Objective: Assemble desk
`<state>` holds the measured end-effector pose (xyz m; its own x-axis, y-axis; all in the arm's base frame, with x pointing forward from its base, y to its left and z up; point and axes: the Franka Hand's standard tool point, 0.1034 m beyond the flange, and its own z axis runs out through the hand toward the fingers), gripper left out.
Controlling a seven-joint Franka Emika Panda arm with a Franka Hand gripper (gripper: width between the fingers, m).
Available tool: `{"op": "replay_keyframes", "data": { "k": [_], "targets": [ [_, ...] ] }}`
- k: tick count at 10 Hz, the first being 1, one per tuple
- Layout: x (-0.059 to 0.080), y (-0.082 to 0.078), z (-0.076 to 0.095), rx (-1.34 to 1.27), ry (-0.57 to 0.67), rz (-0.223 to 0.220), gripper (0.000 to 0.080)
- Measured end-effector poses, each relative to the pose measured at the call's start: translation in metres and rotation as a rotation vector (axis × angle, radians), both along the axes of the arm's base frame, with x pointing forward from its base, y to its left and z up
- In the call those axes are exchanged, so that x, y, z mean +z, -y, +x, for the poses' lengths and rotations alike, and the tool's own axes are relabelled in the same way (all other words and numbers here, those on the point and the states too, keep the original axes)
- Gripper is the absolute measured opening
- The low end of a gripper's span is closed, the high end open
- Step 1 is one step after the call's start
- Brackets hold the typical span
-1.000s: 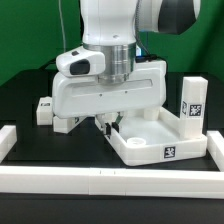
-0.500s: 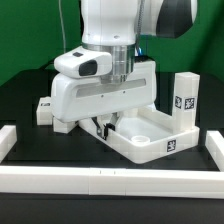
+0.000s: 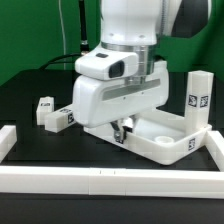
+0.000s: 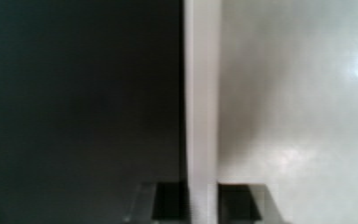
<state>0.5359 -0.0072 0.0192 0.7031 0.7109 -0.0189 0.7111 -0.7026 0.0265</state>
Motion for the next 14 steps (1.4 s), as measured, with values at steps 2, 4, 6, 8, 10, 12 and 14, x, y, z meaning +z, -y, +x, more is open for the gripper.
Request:
{"op": "replay_keyframes", "data": {
  "k": [2,4,6,8,10,12,14],
  "targets": [
    [-0.001,-0.001,0.004,0.077,-0.018,-0.018,0.0064],
    [-0.002,0.001,0.003,0.069,-0.02,-0.019,0.0064],
    [-0.002,0.005,0.003,0.188,-0.027,-0.029,0.0063],
    [-0.002,0.007,0.004,0.299,-0.037,-0.044,0.0063],
    [-0.003,-0.002,0.019,0.479,-0.051,-0.069,0.0063],
    [-0.003,0.001,0.023,0.608,-0.055,-0.083,0.0063],
    [-0.003,0.005,0.023,0.683,-0.065,-0.096,0.0063]
  ]
}}
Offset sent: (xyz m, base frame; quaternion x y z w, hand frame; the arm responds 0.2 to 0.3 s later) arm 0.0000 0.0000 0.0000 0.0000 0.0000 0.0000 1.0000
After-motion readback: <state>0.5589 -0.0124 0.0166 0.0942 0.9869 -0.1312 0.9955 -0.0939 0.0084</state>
